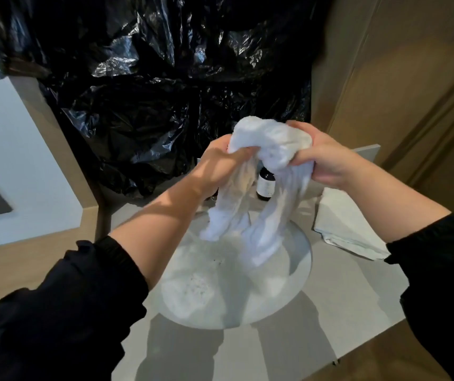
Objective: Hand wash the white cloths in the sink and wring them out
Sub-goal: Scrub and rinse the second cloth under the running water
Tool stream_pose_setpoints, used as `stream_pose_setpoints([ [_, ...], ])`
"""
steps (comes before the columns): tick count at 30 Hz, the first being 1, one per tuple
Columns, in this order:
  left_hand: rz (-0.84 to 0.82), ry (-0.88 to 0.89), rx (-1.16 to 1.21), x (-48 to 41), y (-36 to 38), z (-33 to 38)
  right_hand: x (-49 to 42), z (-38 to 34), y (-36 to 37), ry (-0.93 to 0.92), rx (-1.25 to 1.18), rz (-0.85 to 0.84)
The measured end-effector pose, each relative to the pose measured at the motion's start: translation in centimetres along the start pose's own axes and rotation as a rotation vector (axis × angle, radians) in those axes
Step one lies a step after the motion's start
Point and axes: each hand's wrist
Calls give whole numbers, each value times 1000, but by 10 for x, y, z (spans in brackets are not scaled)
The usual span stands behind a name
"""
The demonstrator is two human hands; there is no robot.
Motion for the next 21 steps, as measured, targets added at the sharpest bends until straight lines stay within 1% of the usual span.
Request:
stream_pose_setpoints([
  [2, -30, 13, 20, -4, 2, 13, 1, -4, -2, 52, 161, -124],
  [4, -50, 31, -39, -7, 5, 23, 1, -6, 3, 75, 233, -220],
  [6, -48, 44, -141, -11, 4, 29, -1, -10, 10, 85, 276, -204],
  [8, -40, 31, -184, -16, -5, 29, -8, -19, 12, 78, 437, -134],
  [10, -16, -18, -257, -18, -14, 25, -13, -34, 12, 76, 569, -74],
  [12, 8, -86, -355, -17, -21, 21, -15, -51, 18, 66, 627, -65],
  [14, -9, -107, -413, -13, -24, 19, -15, -64, 30, 53, 622, -88],
  [17, -5, -92, -425, -7, -22, 7, -18, -67, 44, 59, 514, -71],
  [19, -32, 28, -351, 1, -12, -11, -23, -64, 53, 44, 459, -27],
  [21, -84, 173, -206, 10, 5, -37, -27, -61, 64, 34, 398, 15],
])
Point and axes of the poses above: each hand's wrist, its own x-axis away from the middle knuckle, its own y-axis out of the palm, z = x × y, and after that the axes turned 5 degrees about -y, right-handed
